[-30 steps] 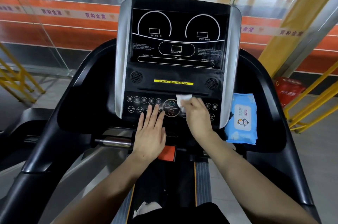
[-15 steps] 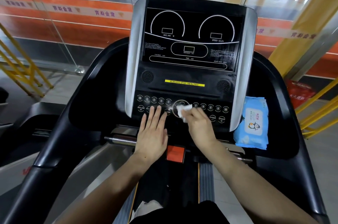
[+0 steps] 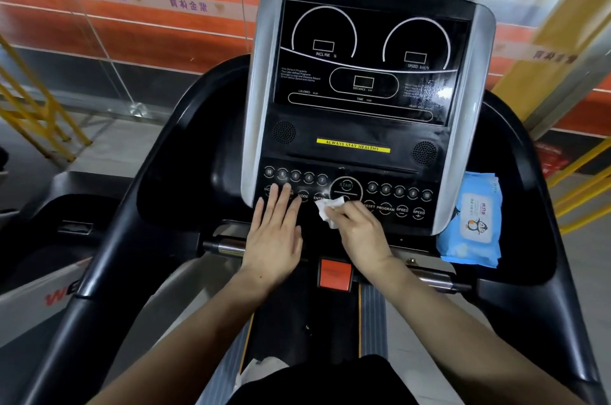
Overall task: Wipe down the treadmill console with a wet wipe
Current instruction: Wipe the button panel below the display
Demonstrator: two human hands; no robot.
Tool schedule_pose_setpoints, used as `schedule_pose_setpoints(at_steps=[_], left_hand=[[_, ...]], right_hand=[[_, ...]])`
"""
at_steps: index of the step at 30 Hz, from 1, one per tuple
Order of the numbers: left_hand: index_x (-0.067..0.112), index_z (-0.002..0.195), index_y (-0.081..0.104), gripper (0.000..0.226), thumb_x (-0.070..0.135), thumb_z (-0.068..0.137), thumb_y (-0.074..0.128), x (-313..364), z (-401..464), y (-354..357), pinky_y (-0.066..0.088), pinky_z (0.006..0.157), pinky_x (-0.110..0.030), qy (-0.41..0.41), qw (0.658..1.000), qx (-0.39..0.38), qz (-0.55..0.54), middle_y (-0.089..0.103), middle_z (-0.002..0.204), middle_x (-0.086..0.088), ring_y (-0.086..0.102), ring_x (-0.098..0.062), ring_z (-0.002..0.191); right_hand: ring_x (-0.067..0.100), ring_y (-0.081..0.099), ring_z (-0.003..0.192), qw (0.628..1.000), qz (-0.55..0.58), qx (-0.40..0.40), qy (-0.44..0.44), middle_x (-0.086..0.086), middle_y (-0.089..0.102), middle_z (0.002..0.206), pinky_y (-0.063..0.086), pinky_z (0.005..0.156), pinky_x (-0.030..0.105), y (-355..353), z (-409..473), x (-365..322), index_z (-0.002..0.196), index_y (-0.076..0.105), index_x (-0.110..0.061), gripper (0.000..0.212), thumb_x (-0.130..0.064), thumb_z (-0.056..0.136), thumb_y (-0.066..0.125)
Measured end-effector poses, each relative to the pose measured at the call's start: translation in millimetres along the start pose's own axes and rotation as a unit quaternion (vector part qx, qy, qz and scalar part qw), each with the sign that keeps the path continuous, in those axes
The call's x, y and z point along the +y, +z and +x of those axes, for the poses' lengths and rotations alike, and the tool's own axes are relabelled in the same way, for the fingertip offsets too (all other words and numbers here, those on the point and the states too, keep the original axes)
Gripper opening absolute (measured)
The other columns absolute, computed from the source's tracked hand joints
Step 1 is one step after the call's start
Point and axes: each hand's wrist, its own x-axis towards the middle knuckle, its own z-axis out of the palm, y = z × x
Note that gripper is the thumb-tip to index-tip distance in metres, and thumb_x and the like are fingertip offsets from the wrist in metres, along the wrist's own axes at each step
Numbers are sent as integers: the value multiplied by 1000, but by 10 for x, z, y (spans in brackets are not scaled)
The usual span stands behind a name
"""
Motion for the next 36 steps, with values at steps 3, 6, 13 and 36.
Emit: schedule_pose_setpoints(at_steps=[3,6,13,36], left_hand=[[11,158,34,63,32,99,31,-68,1,-8,10,129,-52,-1,1000,-1,-6,12,173,-12,-6,-27,160],[11,158,33,63,32,99,32,-88,-17,-5,9,129,-52,4,1000,-13,-11,10,173,-12,-8,-27,160],[11,159,32,62,31,101,39,-234,-82,-24,10,129,-52,11,1000,-28,-9,8,174,-10,-11,-25,160],[6,160,29,64,29,101,37,-563,-11,-270,10,129,-51,24,999,-25,-7,7,173,-14,-7,-27,160]], right_hand=[[25,59,85,1000,-5,-8,-3,2,63,91,56,63,37,-53,220,63,108,75,-9,46,14,68,75],[25,56,83,998,-20,33,58,3,62,92,55,61,38,-111,601,77,106,75,-10,37,8,74,75],[21,56,84,1000,2,-22,-6,-1,63,92,55,65,34,69,122,-191,108,75,-14,44,12,72,77],[25,56,84,993,-28,51,102,4,64,94,55,64,38,47,618,-349,111,74,-7,36,8,78,76]])
